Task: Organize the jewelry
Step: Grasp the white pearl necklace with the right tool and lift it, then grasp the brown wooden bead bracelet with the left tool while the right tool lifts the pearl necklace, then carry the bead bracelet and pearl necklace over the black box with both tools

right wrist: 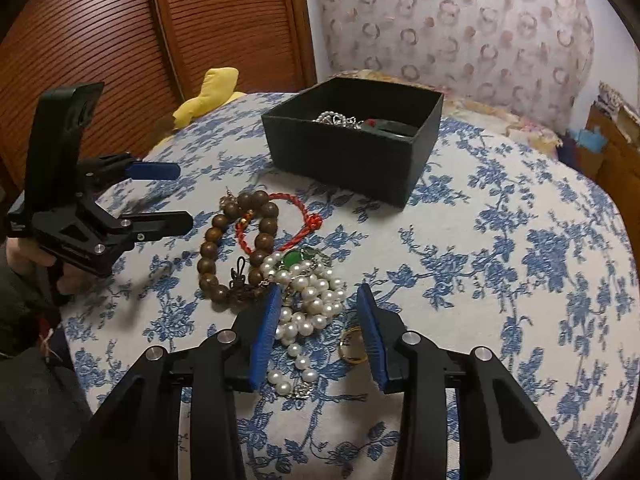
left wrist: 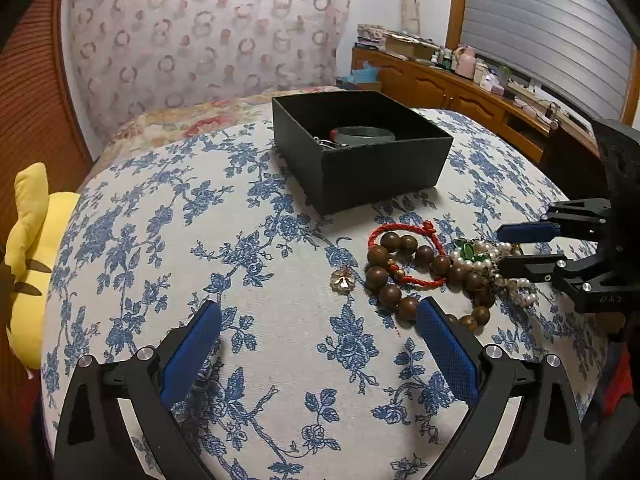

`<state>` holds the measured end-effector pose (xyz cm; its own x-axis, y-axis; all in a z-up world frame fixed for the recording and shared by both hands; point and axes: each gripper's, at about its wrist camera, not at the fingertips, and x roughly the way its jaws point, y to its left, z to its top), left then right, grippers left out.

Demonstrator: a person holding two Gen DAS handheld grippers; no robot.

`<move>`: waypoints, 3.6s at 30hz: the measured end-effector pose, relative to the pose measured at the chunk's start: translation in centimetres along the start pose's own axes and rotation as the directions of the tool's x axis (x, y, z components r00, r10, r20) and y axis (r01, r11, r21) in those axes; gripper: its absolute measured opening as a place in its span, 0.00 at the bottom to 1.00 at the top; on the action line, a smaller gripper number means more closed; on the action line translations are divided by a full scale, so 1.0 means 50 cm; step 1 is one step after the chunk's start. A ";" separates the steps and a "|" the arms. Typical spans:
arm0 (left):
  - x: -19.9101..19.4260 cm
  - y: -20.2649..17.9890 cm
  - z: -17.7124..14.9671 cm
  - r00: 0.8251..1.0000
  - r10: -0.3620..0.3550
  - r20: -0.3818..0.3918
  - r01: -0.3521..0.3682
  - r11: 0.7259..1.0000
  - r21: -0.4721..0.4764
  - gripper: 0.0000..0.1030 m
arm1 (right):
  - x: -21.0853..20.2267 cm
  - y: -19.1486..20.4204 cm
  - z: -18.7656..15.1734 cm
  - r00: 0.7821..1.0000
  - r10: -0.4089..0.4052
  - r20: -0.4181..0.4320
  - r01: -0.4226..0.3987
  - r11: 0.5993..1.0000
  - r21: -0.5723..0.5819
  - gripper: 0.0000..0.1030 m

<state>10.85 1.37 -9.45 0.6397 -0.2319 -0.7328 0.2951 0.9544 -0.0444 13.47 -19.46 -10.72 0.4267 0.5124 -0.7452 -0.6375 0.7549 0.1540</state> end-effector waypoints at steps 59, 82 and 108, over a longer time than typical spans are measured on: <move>0.041 -0.062 0.014 0.994 -0.107 -0.037 0.105 0.993 -0.058 0.33 | -0.289 -0.003 0.122 0.902 -0.182 0.391 0.212 0.977 -0.034 0.07; -0.083 -0.072 0.154 0.972 -0.167 0.165 0.170 0.985 -0.009 0.12 | -0.313 0.019 0.196 0.868 -0.167 0.468 0.220 0.974 -0.061 0.07; -0.016 -0.007 0.291 0.964 -0.184 0.190 0.193 0.981 -0.031 0.12 | -0.169 -0.059 0.290 0.930 -0.123 0.347 0.161 0.984 -0.081 0.00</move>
<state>20.57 -1.53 1.04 0.6976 -0.4353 -0.5691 0.3913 0.8968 -0.2062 21.04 -20.08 4.52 0.6979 0.5254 -0.4867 -0.6106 0.7916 -0.0211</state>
